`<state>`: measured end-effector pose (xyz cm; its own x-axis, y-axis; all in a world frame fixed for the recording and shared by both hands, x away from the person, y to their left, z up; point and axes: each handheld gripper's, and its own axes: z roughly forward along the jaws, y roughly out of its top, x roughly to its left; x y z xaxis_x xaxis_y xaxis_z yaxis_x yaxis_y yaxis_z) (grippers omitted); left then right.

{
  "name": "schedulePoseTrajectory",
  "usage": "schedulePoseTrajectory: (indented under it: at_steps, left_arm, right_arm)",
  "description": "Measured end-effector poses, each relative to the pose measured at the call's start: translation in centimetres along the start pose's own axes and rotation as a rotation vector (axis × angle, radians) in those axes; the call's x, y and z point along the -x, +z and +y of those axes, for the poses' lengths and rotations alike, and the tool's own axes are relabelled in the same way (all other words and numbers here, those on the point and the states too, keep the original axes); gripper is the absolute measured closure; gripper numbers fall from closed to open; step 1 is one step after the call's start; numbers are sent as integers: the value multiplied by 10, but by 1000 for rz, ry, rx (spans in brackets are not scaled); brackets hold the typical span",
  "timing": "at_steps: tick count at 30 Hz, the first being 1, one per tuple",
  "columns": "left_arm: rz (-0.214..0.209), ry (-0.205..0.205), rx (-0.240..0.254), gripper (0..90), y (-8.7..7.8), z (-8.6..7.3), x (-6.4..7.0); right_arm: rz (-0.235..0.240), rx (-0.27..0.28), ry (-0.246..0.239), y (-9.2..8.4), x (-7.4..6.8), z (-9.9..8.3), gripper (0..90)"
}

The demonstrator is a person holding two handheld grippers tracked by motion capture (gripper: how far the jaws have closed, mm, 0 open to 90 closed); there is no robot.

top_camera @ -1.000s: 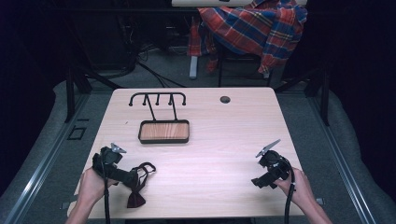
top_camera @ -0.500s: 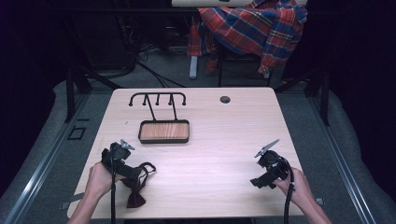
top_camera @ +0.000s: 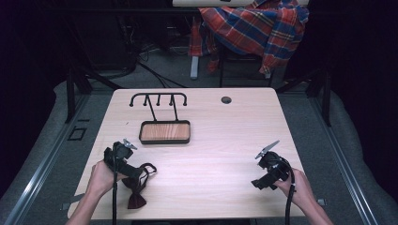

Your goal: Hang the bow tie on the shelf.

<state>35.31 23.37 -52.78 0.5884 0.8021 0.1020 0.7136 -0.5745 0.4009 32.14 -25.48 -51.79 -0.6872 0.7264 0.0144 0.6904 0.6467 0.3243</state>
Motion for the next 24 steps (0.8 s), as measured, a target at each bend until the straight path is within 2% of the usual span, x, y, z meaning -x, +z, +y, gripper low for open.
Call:
schedulePoseTrajectory:
  at_steps: [6, 9, 11, 14, 15, 17, 18, 24]
  left_arm:
    - [-14, 19, -15, 6, 7, 6, 1]
    - [-18, 53, -34, 91, 12, 11, 5]
    - [-27, 72, -47, 177, 15, 12, 8]
    - [-23, 93, -61, 219, 16, 13, 11]
    - [-20, 109, -68, 277, 16, 14, 12]
    - [-21, 113, -71, 291, 16, 14, 13]
    - [-24, 119, -77, 337, 17, 13, 13]
    - [-28, 150, -101, 485, 20, 9, 18]
  right_arm:
    - [15, -8, -2, 3, 1, 1, 129]
    - [9, -6, -10, 4, 1, 1, 129]
    - [21, 9, 6, 4, 0, 1, 129]
    - [6, -9, -9, 2, 0, 0, 129]
    - [6, -3, -9, 2, 1, -1, 130]
    - [7, 0, -7, 2, 1, -1, 130]
    - [6, -5, -4, 1, 1, -1, 130]
    - [2, -10, -17, 1, -3, 3, 130]
